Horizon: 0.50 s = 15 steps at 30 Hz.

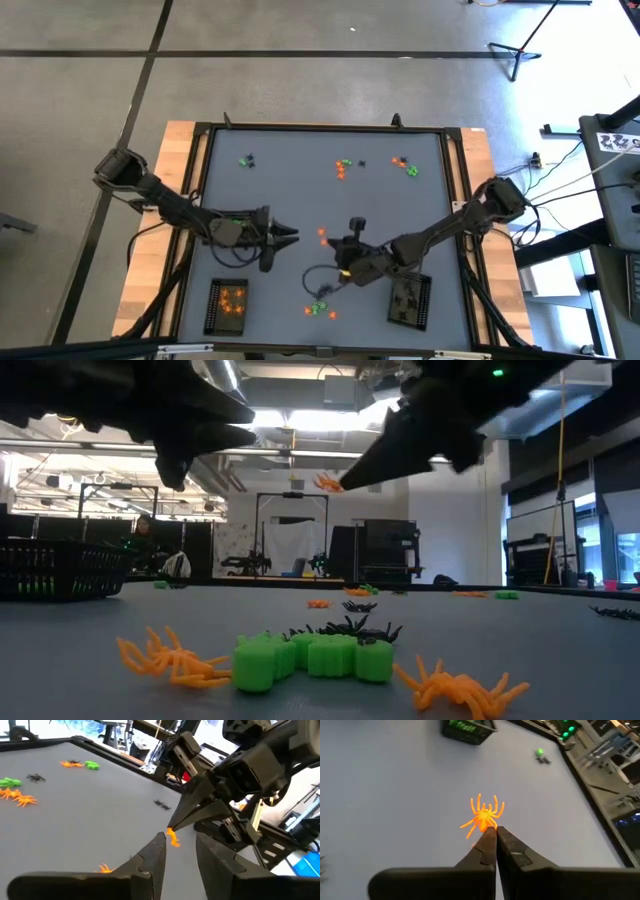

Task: Sort Halloween decoration
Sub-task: Put the orange spider toy into the bottom left black bin

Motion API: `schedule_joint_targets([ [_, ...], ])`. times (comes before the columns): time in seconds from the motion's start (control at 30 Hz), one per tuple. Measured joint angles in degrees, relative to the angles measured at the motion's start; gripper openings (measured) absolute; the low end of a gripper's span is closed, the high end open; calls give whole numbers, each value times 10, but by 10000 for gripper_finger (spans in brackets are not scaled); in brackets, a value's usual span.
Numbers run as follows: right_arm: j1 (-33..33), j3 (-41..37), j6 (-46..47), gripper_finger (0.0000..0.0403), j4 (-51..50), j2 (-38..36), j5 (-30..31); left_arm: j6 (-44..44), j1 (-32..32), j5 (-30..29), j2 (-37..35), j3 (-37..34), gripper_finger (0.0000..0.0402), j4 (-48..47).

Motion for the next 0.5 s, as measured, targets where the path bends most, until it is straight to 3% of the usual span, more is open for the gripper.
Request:
schedule_joint_targets([
  [0.3, -40, 2, -20, 1, 44, 0, -30, -30, 49, 23, 40, 1, 175, 21],
  [0.5, -53, 2, -37, 1, 71, 0, -43, -50, 73, 29, 81, 32, 192, 26],
])
